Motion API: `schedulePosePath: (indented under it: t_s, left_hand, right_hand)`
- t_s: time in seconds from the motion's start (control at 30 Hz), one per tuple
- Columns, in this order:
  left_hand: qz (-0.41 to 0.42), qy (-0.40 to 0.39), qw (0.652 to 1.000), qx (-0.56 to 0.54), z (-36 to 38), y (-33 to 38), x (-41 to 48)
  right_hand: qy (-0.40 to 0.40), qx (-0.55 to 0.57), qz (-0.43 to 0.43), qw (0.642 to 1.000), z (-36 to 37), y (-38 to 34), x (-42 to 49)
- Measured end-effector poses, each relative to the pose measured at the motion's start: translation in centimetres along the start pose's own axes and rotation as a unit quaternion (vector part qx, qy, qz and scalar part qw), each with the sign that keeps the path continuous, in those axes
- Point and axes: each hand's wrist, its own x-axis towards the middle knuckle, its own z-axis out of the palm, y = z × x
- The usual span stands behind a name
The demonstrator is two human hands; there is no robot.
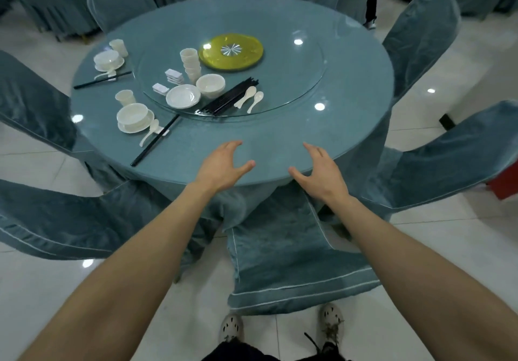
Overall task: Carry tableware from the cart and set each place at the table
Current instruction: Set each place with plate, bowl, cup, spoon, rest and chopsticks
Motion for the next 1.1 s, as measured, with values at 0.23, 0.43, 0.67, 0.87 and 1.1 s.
schedulePosePath:
  t_s: [0.23, 0.43, 0.67, 0.87, 1.1]
  left_hand:
    - [-0.081, -0.014, 0.997, -0.002, 5.4, 7.1, -0.6]
    - [-0.119, 0.005, 0.993, 0.001, 6.8, 10.6, -1.3]
    - [-0.125, 0.028, 0.992, -0.004, 6.4, 10.9, 0.3]
    - [-0.141, 0.034, 0.989, -0.008, 8.4, 11.8, 2.0]
    - [-0.223, 0.050, 0.973, -0.022, 11.3, 13.0, 5.7]
  right_hand:
    - [-0.070, 0.014, -0.038, 0.997, -3.6, 7.3, 2.8]
    - [-0.109, 0.005, -0.069, 0.992, -5.6, 9.5, 4.3]
    - [-0.108, -0.006, -0.087, 0.990, -6.8, 10.0, 6.3]
    - [-0.113, -0.009, -0.102, 0.988, -7.0, 11.6, 8.2]
    - [-0.187, -0.001, -0.128, 0.974, -6.3, 14.7, 15.7]
